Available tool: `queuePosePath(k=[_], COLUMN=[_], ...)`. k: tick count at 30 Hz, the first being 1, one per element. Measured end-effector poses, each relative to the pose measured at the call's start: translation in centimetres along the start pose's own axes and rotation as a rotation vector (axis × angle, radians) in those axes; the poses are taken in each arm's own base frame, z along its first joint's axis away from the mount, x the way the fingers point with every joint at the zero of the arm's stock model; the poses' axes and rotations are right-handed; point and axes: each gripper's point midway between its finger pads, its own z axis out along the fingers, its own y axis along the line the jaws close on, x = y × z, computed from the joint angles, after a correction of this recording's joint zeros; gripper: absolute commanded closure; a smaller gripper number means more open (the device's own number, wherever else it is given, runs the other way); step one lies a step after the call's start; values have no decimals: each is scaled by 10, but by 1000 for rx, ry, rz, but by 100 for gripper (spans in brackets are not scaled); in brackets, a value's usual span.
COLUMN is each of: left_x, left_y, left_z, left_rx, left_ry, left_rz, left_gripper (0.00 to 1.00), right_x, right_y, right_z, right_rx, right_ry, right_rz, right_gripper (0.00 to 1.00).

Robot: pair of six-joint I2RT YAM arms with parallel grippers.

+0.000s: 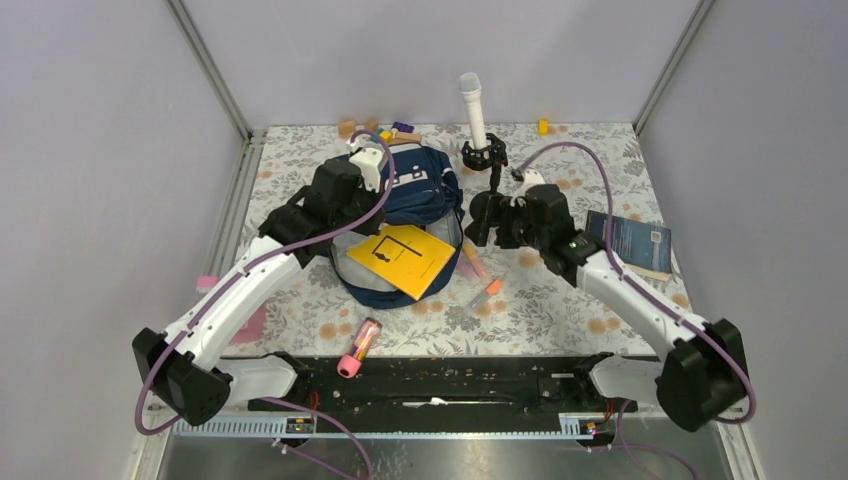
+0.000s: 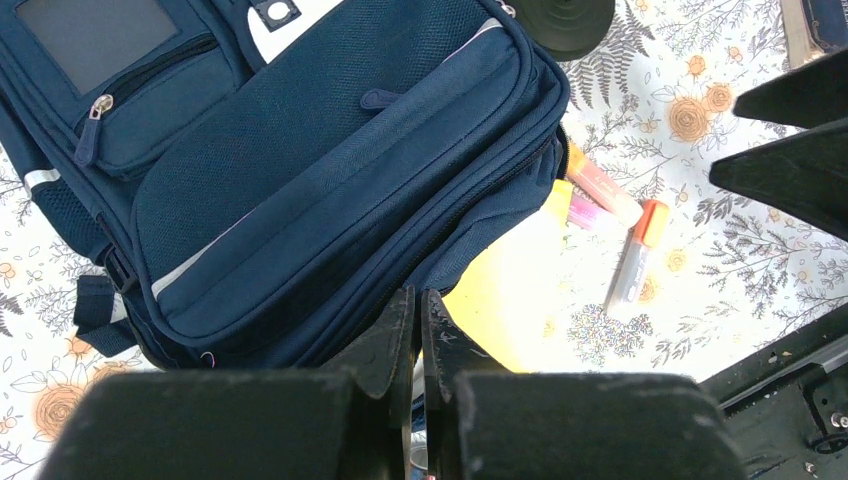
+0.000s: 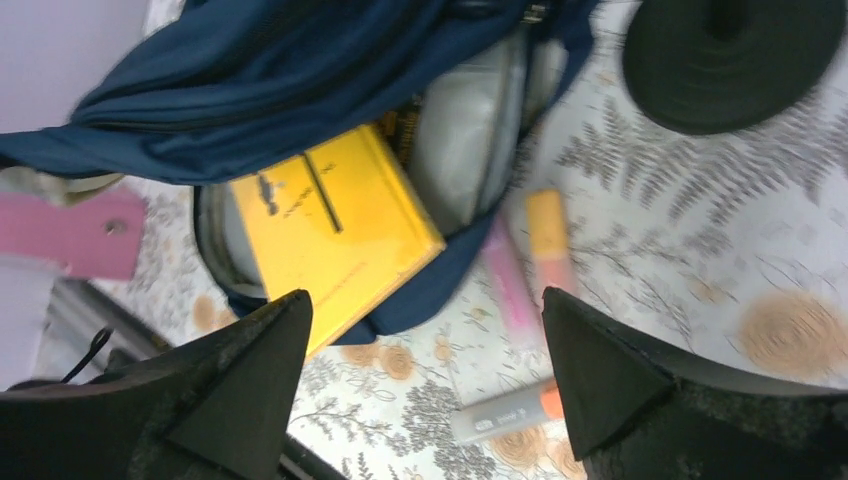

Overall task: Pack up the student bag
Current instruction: Place the book in the student bag.

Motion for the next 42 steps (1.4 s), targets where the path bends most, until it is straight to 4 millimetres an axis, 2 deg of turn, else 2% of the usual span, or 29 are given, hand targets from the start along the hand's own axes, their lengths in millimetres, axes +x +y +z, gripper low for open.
queuePosePath(k=[6, 15, 17, 20, 25, 28, 32, 36, 42], left_x=[1, 1, 1, 1, 1, 1, 1, 1, 1], left_y=[0, 0, 0, 0, 1, 1, 1, 1, 0], left_z=[2, 2, 2, 2, 2, 2, 2, 2, 2], left_rx=[0, -2, -2, -2, -3, -3, -4, -3, -3], left_ry=[5, 5, 6, 5, 5, 4, 4, 5, 5], left_rz=[1, 0, 0, 0, 1, 1, 1, 0, -1], left_gripper=[100, 100, 100, 100, 100, 100, 100, 100, 100], right_x=[1, 44, 48, 44, 39, 46, 61, 73, 78], right_y=[31, 21, 23, 30, 36, 32, 25, 22, 26], right_z=[25, 62, 67, 76, 84, 91, 97, 99, 99], right_rx=[-173, -299, -325, -362, -404, -402, -394, -407, -444], right_ry=[142, 356, 380, 387, 377, 396, 415, 431, 432], right_rz=[-57, 8, 19, 30, 42, 58, 87, 122, 179], right_gripper=[17, 26, 29, 31, 32, 33, 26, 27, 29])
